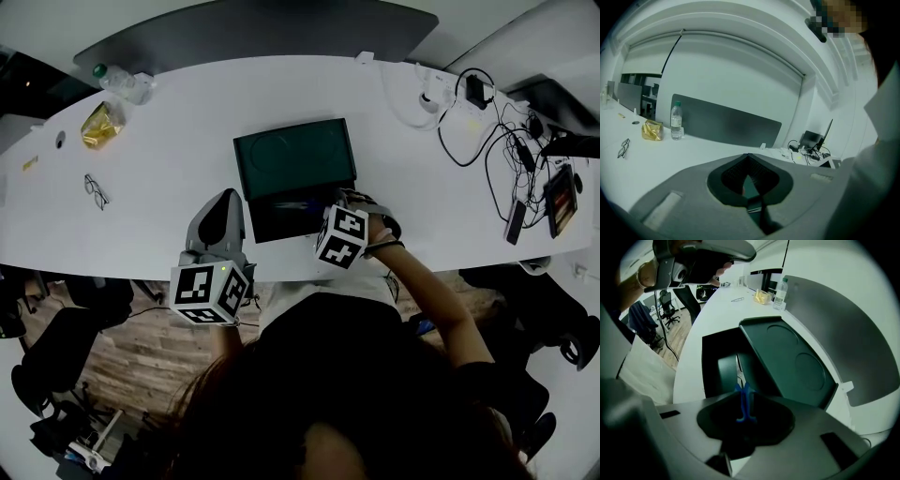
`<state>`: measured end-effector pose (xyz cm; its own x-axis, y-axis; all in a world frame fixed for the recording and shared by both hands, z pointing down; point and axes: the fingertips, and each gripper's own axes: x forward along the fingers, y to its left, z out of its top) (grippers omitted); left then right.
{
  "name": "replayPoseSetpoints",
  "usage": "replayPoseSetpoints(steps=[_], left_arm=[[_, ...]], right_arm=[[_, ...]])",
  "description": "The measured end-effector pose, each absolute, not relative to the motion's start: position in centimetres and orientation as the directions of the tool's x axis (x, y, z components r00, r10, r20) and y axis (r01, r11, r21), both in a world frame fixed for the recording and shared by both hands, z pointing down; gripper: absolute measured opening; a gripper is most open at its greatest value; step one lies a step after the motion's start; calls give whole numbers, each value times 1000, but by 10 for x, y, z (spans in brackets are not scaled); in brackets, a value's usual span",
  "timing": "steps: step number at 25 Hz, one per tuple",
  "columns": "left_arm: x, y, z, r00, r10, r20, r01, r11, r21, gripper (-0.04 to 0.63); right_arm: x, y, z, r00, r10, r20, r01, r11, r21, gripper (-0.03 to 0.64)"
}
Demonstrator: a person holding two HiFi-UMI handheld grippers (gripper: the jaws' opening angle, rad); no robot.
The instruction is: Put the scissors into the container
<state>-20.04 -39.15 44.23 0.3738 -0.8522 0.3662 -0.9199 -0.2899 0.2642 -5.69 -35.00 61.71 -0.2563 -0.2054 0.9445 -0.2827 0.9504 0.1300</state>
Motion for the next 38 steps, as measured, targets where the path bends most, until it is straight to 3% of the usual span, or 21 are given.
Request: replayPoseSetpoints(steps=[12, 23, 38], left_arm=[[-190, -370, 426, 402, -850, 341, -912, -338, 233, 11], [-179, -350, 414, 417, -850, 322, -907, -368, 204, 11], [-165, -314, 392, 465, -843, 269, -885, -433, 172, 10]], right_arm=[[-50, -347, 586, -320, -301, 898, -423, 894, 149, 80], [-56, -356, 540, -387, -476, 789, -569, 797, 202, 17], [-59, -340, 487, -421, -627, 656, -682, 695, 227, 9]])
